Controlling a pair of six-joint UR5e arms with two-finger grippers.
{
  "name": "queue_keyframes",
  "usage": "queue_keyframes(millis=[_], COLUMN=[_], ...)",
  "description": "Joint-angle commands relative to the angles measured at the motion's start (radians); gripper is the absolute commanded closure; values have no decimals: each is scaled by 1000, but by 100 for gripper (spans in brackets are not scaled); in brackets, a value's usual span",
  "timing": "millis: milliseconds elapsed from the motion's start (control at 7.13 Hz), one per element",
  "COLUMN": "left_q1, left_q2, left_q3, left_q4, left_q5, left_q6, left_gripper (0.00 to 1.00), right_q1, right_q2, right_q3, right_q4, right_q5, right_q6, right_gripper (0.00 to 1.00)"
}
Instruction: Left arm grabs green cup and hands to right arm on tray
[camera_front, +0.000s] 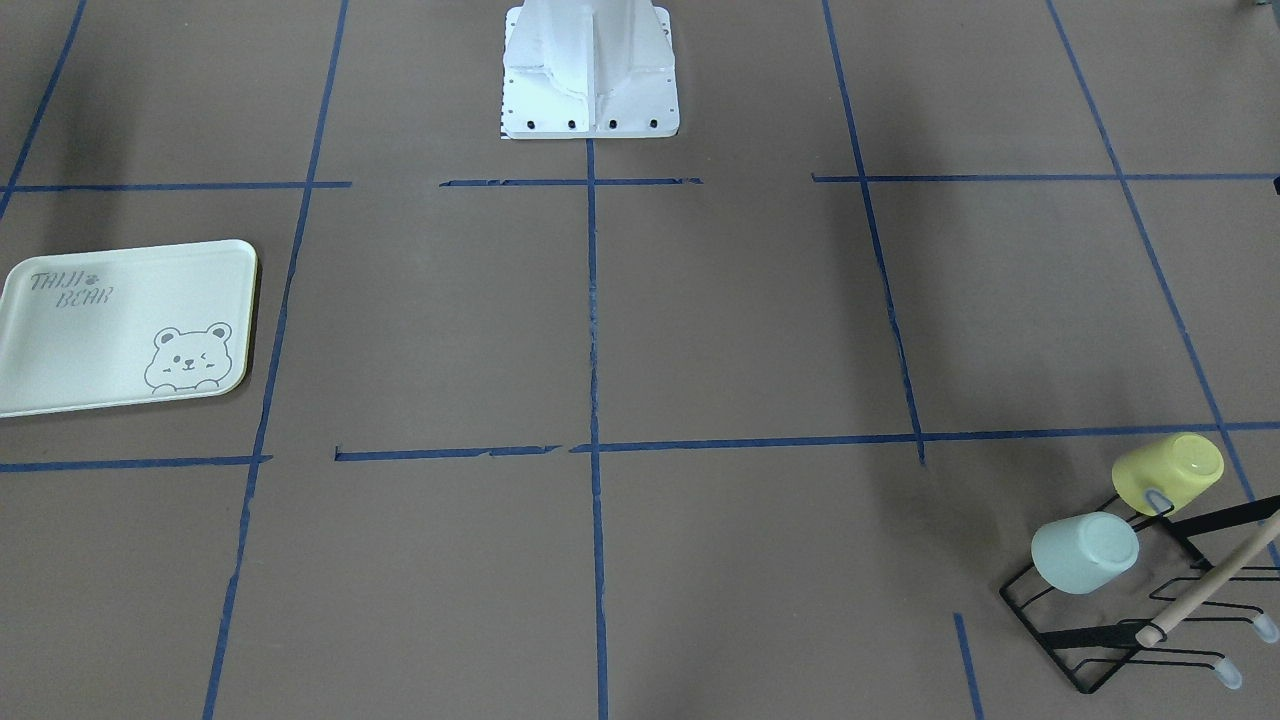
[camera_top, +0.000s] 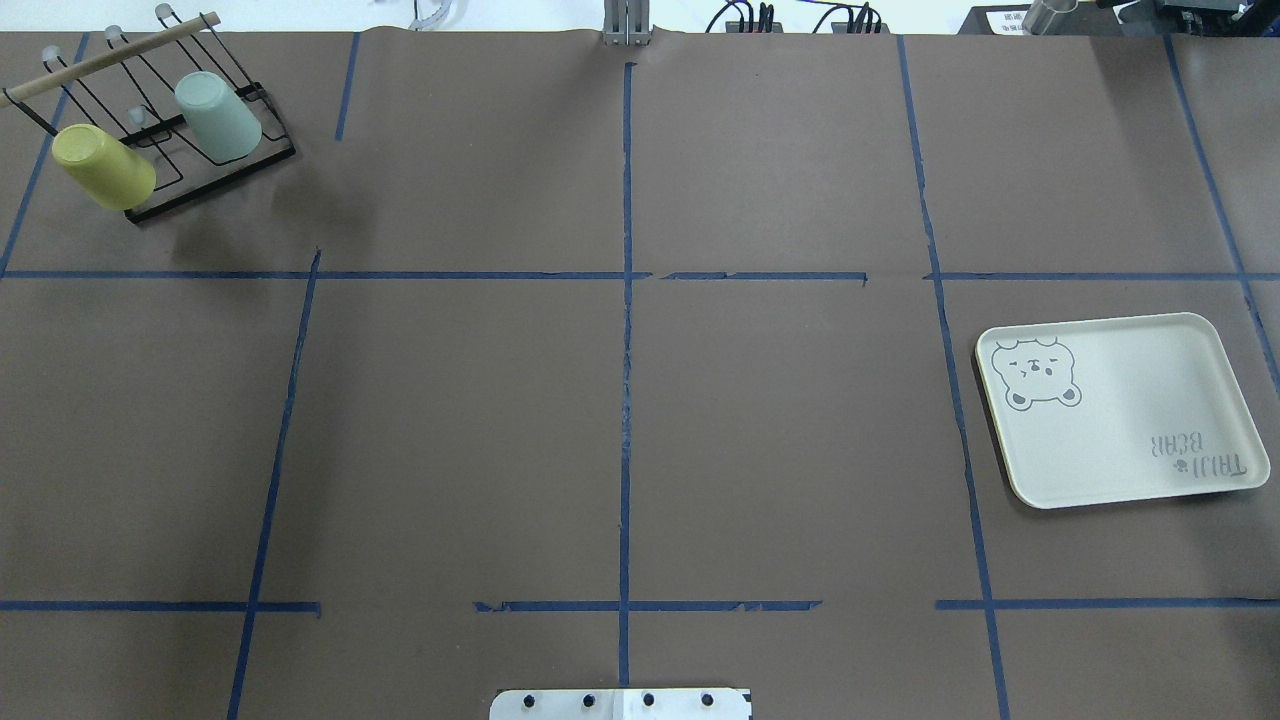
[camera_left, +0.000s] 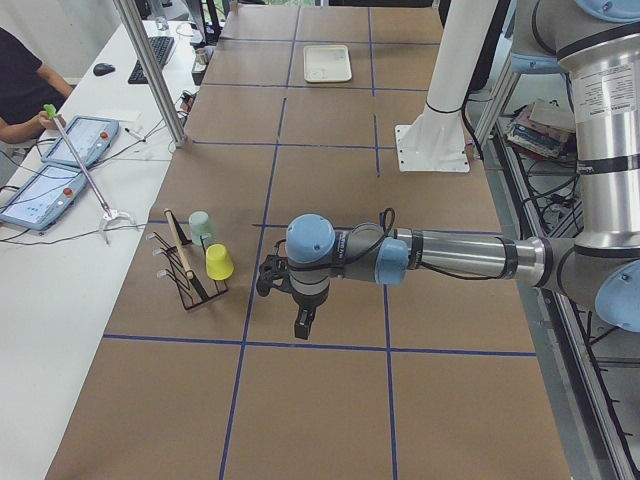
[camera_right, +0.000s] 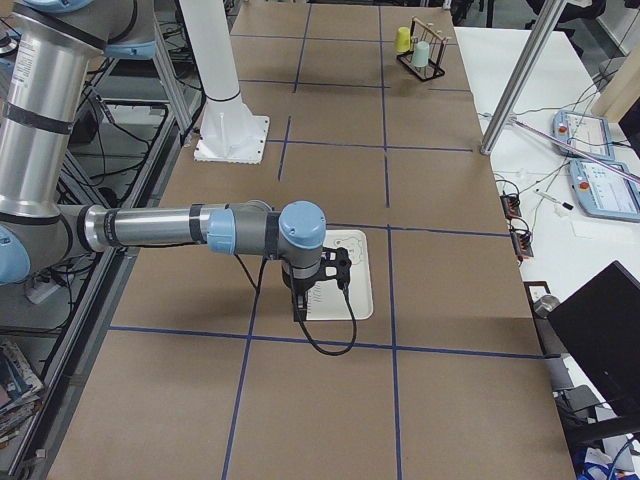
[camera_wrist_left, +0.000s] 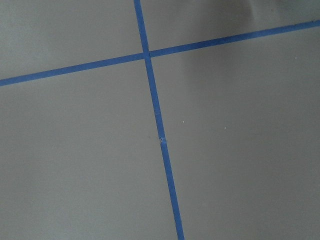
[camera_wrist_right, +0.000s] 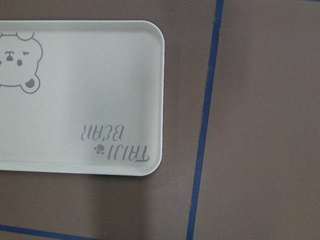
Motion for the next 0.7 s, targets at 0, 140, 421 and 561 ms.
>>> queue_keyframes(millis=[0, 140, 421, 561], left_q1=[3, 3, 7, 12], left_q2=[-4, -1, -65, -132], left_q3=[-6, -4, -6, -1], left_q4=[-2, 0, 4, 4], left_q5=[-53, -101, -98, -97], left_q6=[0, -2, -120, -179], left_gripper=[0, 0, 0, 0], right_q1=[0, -1, -1, -1], right_q2=[-1, 0, 0, 3], right_q3=[0, 0, -1, -6], right_q4=[-2, -2, -2, 6], right_q5=[2, 4, 25, 24], right_q6=[-2, -1, -2, -2], right_gripper=[0, 0, 0, 0])
